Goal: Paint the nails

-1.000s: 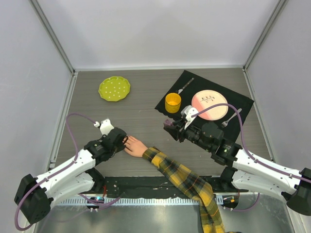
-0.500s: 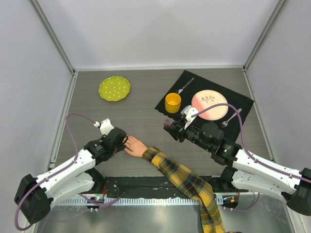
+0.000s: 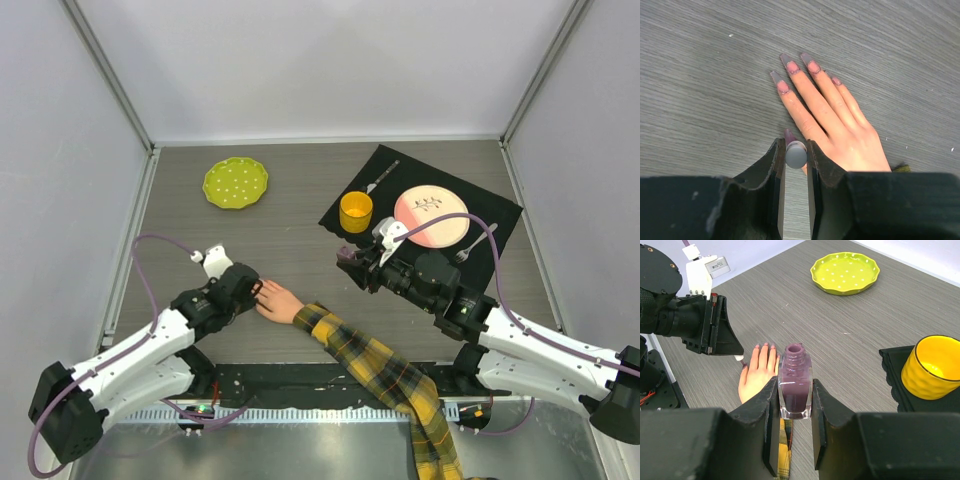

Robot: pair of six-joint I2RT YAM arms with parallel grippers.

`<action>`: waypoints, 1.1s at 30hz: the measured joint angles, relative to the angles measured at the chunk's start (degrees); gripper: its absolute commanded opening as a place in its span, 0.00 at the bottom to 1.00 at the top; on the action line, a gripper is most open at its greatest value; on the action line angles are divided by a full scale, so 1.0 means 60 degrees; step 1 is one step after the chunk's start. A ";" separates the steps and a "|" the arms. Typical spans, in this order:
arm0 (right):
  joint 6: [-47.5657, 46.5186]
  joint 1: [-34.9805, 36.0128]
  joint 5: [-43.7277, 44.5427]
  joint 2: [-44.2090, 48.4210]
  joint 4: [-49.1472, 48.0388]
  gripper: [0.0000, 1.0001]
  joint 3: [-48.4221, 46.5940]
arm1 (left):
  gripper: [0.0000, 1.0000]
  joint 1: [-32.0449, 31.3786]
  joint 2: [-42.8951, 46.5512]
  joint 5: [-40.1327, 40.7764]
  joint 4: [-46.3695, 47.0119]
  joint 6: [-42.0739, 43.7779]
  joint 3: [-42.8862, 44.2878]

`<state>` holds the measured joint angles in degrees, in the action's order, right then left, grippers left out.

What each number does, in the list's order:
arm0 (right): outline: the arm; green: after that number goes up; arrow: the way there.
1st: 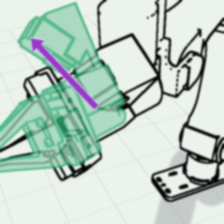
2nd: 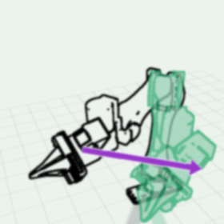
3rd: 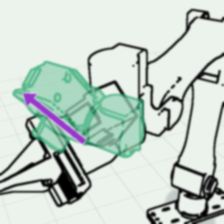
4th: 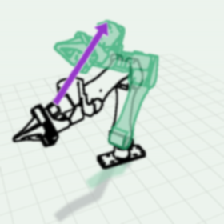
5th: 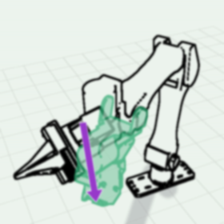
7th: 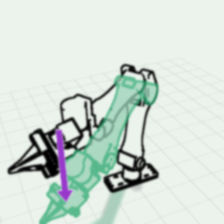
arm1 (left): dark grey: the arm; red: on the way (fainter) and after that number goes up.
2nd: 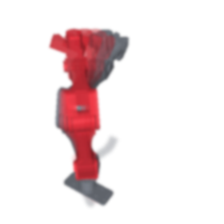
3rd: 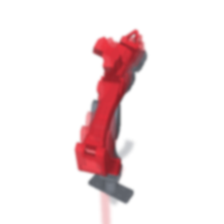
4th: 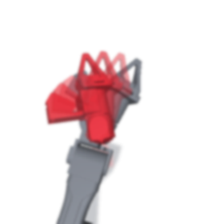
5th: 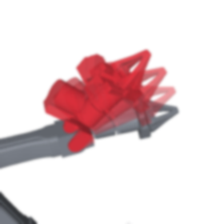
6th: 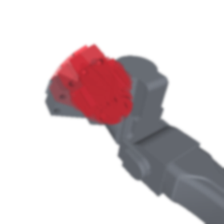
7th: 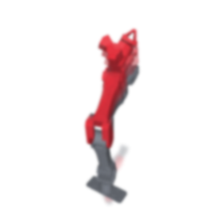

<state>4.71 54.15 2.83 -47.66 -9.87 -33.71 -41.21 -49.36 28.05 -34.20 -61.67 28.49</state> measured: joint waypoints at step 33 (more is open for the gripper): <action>0.0000 -0.0004 -0.0102 -0.0091 -0.0069 0.01 0.0007 | 0.00 0.0080 -0.3464 0.0382 -0.4630 -0.5967 0.3133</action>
<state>4.71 54.13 2.22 -48.21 -10.28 -33.67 -40.73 -70.15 30.35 -61.98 -97.47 47.29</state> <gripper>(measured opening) 0.295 0.226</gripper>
